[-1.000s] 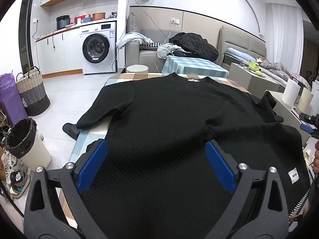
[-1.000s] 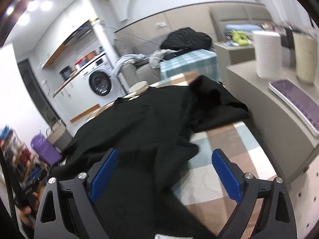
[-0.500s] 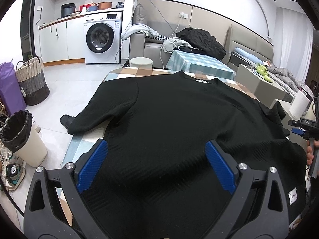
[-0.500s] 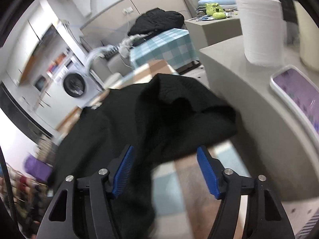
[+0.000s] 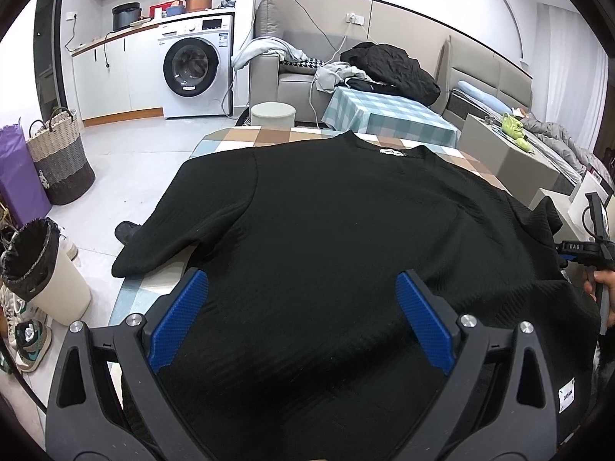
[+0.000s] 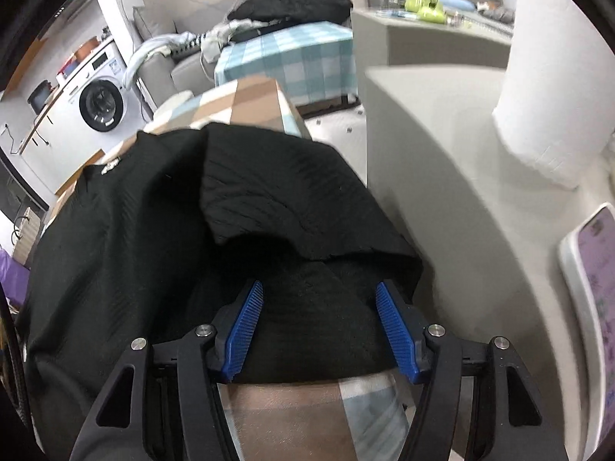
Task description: Fold small clothes
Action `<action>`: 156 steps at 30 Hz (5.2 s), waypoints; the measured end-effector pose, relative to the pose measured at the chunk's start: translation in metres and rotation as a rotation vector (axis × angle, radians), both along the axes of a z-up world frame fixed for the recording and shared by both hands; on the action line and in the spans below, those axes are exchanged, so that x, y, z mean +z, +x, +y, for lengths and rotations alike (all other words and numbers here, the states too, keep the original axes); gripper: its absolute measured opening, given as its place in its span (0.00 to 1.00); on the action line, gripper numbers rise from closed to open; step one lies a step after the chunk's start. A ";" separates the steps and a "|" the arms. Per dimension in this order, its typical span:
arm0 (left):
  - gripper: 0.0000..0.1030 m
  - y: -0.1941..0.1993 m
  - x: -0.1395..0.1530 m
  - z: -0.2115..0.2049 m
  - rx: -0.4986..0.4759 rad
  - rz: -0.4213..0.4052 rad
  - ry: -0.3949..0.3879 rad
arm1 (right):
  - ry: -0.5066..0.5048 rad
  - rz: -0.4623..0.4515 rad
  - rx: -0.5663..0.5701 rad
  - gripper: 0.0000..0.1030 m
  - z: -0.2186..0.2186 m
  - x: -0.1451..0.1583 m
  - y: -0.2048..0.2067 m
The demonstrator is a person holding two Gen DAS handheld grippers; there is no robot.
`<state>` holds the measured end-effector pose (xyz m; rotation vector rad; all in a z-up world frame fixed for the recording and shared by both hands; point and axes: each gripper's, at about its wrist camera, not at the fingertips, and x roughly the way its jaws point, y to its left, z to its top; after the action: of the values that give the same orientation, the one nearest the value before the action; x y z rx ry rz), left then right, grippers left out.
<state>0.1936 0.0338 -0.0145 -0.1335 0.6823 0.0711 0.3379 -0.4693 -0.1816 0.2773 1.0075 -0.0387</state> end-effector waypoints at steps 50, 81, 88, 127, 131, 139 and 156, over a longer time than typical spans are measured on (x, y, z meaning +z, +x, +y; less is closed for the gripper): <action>0.95 -0.012 0.010 0.034 0.045 -0.052 -0.073 | 0.250 -0.096 -0.315 0.07 -0.004 0.037 -0.045; 0.95 -0.017 0.009 0.072 0.133 -0.025 -0.083 | 0.030 0.082 0.300 0.27 0.160 0.027 -0.003; 0.95 -0.016 -0.002 0.111 0.245 0.012 -0.123 | 0.054 0.028 0.300 0.42 0.149 0.038 -0.025; 0.05 0.125 0.058 0.064 -0.060 -0.140 -0.132 | 0.208 -0.119 0.162 0.49 0.120 0.063 -0.078; 0.44 0.144 0.039 0.006 -0.272 -0.018 -0.190 | 0.213 -0.121 0.129 0.49 0.109 0.064 -0.084; 0.52 0.116 0.014 0.037 -0.109 0.035 -0.179 | 0.212 -0.123 0.115 0.49 0.094 0.064 -0.091; 0.61 -0.020 -0.046 0.155 0.161 0.085 -0.186 | 0.260 0.069 0.292 0.22 0.093 0.031 -0.116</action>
<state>0.1735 0.1887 -0.0602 -0.3662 0.7623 0.1688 0.2224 -0.3762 -0.1508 0.3653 1.1142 0.3515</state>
